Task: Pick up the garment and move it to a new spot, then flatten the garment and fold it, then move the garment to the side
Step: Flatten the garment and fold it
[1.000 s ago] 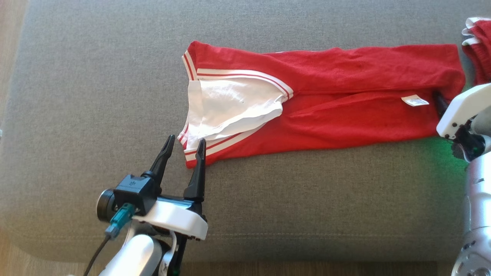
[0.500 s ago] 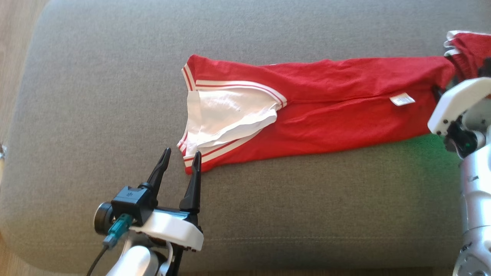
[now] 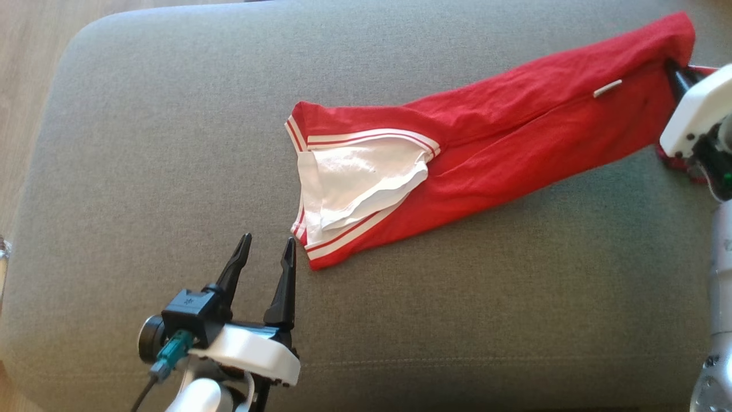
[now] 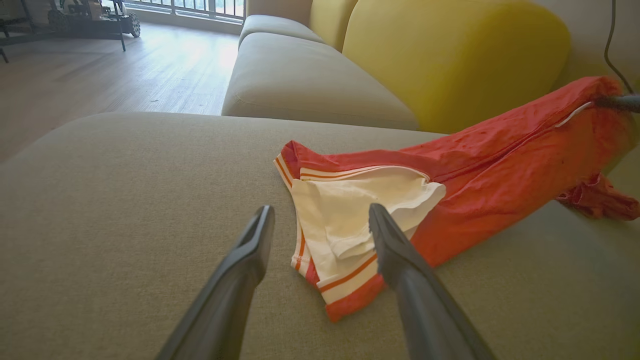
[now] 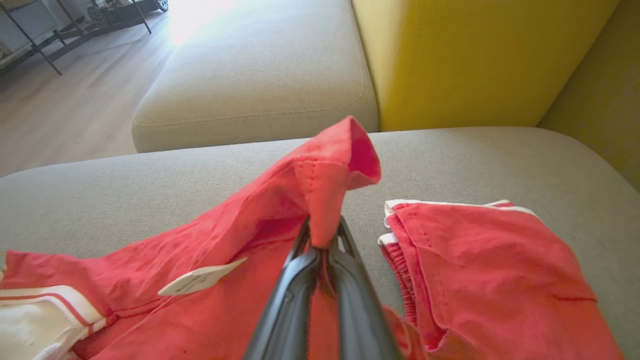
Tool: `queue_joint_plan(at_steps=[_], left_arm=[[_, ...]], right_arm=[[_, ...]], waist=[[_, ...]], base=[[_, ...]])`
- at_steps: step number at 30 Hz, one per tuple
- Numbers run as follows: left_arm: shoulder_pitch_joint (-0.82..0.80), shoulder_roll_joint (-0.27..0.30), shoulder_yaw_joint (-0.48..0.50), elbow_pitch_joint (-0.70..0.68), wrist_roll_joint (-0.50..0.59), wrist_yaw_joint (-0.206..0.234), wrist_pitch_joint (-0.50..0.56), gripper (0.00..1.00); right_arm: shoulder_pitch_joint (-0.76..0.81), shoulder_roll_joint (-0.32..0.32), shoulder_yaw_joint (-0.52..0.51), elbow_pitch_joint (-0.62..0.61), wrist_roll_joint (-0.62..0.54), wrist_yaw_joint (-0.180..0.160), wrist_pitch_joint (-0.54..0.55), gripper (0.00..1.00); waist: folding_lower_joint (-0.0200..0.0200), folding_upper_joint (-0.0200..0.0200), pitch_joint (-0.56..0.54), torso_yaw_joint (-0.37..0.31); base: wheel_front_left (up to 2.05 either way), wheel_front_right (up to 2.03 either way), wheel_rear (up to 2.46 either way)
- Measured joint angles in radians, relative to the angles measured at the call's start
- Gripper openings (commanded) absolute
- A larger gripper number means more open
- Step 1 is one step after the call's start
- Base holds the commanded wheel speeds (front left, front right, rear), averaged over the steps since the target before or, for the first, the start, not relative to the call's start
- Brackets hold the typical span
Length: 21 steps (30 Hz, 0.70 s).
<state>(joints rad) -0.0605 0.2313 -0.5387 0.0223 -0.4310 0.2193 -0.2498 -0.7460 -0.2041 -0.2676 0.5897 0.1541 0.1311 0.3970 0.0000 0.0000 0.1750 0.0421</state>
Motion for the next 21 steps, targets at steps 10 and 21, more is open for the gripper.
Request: queue_joint_plan(at_steps=[10,21], left_arm=[[0.013,-0.005,0.0,0.0,0.0,-0.01,0.0,1.0],[0.013,-0.031,-0.003,0.016,0.0,-0.028,0.0,1.0]], right_arm=[[0.038,0.05,0.138,-0.186,0.054,0.0,0.082,0.0],[0.068,0.131,0.331,-0.24,0.121,0.0,0.113,0.0]], waist=[[0.0,0.0,0.006,0.037],[0.0,0.0,0.011,0.125]], base=[[0.0,0.0,0.0],[0.0,0.0,0.0]])
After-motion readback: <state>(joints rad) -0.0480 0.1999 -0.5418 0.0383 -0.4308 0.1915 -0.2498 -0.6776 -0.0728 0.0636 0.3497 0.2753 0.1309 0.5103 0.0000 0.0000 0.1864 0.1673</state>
